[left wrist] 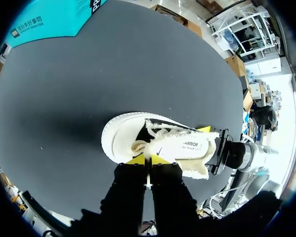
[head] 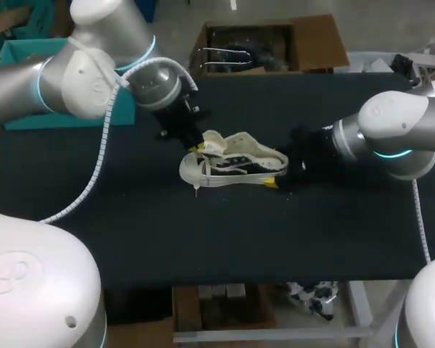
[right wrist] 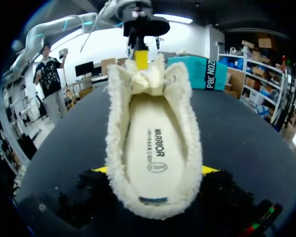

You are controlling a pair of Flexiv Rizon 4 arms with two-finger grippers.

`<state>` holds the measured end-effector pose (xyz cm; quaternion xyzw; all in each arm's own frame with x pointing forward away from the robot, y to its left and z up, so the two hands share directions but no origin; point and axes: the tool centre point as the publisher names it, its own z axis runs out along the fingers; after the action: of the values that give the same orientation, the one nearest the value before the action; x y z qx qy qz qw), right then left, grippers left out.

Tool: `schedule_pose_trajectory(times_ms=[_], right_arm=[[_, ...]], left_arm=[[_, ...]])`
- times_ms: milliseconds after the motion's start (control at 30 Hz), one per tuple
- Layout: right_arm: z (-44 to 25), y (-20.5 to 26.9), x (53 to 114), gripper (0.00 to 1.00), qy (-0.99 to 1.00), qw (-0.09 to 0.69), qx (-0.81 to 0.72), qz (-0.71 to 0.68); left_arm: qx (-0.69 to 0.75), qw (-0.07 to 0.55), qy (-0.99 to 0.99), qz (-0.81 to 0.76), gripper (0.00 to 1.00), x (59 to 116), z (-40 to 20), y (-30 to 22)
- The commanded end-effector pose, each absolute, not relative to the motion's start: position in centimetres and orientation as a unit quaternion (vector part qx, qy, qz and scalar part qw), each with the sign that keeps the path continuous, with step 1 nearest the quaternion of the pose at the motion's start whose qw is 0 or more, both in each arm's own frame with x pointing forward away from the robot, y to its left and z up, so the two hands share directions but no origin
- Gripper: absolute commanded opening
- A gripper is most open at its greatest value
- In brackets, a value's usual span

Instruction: Open the shoe tongue, take the insole out of the shoe, put the insole back into the shoe, and pack the shoe into the shoebox

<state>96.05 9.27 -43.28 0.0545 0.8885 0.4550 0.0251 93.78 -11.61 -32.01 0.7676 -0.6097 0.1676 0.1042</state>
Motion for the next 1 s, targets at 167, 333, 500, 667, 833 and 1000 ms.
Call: schedule_pose_trajectory(times_ms=[167, 333, 500, 667, 833, 1000], right_arm=[[-44.3, 9.5, 95.9, 0.0, 0.888, 0.025, 0.054, 0.456], [-44.3, 9.5, 95.9, 0.0, 0.888, 0.025, 0.054, 0.456], [-44.3, 9.5, 95.9, 0.0, 0.888, 0.025, 0.054, 0.456], [-44.3, 9.5, 95.9, 0.0, 0.888, 0.025, 0.054, 0.456], [-44.3, 9.5, 95.9, 0.0, 0.888, 0.025, 0.054, 0.456], [-44.3, 9.5, 95.9, 0.0, 0.888, 0.025, 0.054, 0.456]], left_arm=[[0.721, 0.121, -0.656, 0.189, 0.32, 93.5, -29.1, -11.5], [0.682, 0.079, -0.7, 0.199, 0.38, 93.0, -25.5, -12.3], [0.621, 0.041, -0.762, 0.177, 0.0, 93.2, -22.5, -13.9], [0.349, 0.078, -0.93, 0.085, 0.0, 93.1, -21.3, -15.8], [0.053, 0.111, -0.992, -0.01, 0.0, 92.9, -21.8, -17.1], [-0.112, 0.095, -0.988, -0.041, 0.0, 93.0, -20.8, -17.6]])
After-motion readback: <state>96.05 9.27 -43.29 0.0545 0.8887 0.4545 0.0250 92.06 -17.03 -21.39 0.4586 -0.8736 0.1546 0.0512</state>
